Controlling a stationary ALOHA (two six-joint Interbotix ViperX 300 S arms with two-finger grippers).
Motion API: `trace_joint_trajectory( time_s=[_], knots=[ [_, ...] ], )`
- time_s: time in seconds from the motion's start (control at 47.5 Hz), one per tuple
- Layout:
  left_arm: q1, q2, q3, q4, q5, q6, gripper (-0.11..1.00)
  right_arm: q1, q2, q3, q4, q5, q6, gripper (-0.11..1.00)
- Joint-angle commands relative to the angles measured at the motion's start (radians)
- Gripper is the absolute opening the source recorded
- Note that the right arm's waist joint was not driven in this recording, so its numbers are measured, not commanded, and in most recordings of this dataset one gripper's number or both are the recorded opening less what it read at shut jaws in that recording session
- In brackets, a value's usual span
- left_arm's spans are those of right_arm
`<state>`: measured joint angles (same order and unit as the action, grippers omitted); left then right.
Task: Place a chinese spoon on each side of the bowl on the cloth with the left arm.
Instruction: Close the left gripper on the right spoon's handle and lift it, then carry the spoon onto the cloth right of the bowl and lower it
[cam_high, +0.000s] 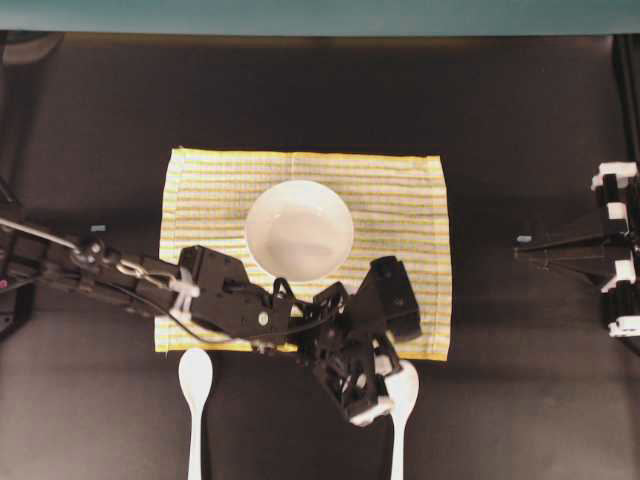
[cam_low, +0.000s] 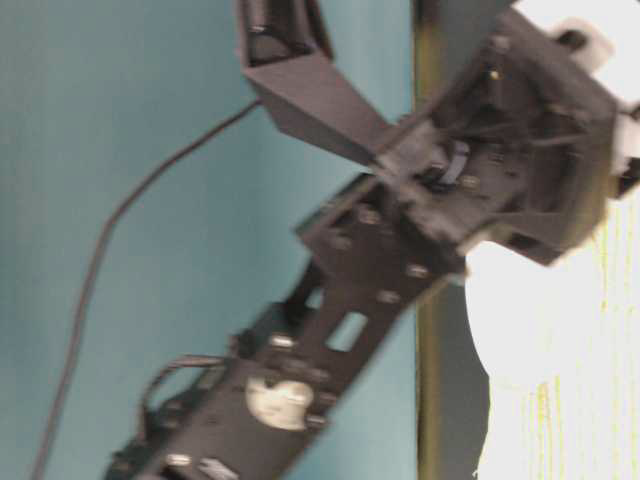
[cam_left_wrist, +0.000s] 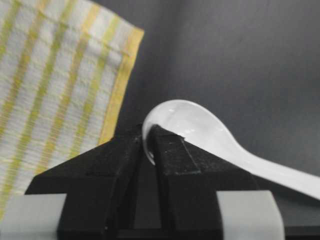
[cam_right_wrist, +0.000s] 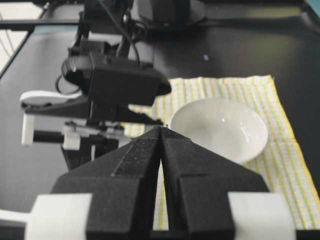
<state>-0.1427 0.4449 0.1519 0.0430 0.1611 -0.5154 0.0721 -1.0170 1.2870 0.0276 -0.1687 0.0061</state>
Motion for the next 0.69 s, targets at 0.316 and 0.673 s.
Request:
trace_joint_trajectory(
  time_s=[0.316, 0.673],
  knots=[
    [0.202, -0.207, -0.158, 0.003, 0.368, 0.118, 0.06, 0.000, 0.008, -0.003, 0.002, -0.012, -0.005, 0.01],
    [0.328, -0.137, -0.250, 0.003, 0.482, 0.270, 0.06, 0.000, 0.009, 0.003, 0.002, -0.021, -0.005, 0.01]
  ],
)
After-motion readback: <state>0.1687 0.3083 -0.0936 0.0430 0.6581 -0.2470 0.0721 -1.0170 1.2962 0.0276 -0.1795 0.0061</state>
